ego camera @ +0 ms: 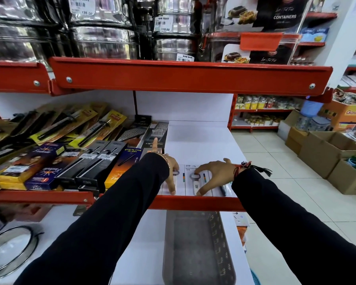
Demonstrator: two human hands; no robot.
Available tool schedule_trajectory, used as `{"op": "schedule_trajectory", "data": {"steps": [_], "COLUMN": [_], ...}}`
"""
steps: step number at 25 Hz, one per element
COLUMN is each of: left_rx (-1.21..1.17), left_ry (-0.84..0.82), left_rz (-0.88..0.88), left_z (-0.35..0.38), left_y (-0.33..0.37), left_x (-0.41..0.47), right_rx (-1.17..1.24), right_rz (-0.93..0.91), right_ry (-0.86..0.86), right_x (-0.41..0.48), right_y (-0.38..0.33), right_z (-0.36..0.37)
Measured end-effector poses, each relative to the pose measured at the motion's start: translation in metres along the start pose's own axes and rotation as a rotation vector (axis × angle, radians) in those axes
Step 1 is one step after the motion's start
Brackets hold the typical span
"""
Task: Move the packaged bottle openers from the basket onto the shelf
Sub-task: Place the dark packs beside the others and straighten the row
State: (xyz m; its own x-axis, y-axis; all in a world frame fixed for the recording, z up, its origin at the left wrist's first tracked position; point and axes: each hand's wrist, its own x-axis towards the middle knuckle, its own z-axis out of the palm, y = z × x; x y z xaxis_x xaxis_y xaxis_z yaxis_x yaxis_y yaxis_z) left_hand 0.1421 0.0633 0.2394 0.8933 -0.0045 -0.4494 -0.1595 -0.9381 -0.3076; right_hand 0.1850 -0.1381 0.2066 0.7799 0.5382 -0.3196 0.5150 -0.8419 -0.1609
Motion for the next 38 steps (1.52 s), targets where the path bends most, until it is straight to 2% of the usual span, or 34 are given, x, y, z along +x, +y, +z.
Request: {"op": "schedule_trajectory", "data": {"steps": [9,12,16,19,23,33,38], "left_rx": [0.06,-0.057,-0.213,-0.259,-0.186,-0.187,-0.185], "left_ry": [0.024,0.023,0.151,0.204,0.214,0.179,0.182], "left_rz": [-0.001,-0.012,0.06,0.173,0.264,0.254,0.249], "left_z": [0.002,-0.005,-0.019,-0.025,-0.022,-0.022,-0.021], "left_y": [0.0,-0.002,0.017,0.053,0.094,0.09,0.089], "left_x": [0.007,0.005,0.009,0.02,0.035,0.045,0.042], "right_rx": [-0.018,0.115,0.139,0.072,0.062,0.096,0.091], "right_rz": [-0.027,0.0,0.097,0.199,0.267,0.22,0.252], "right_ry": [0.013,0.091,0.161,0.139,0.064,0.063,0.072], "right_x": [-0.006,-0.017,-0.037,-0.049,-0.058,-0.049,-0.045], "right_y": [-0.001,0.015,0.057,0.085,0.102,0.107,0.111], "right_z": [-0.001,-0.011,-0.023,-0.017,-0.001,0.007,0.01]}}
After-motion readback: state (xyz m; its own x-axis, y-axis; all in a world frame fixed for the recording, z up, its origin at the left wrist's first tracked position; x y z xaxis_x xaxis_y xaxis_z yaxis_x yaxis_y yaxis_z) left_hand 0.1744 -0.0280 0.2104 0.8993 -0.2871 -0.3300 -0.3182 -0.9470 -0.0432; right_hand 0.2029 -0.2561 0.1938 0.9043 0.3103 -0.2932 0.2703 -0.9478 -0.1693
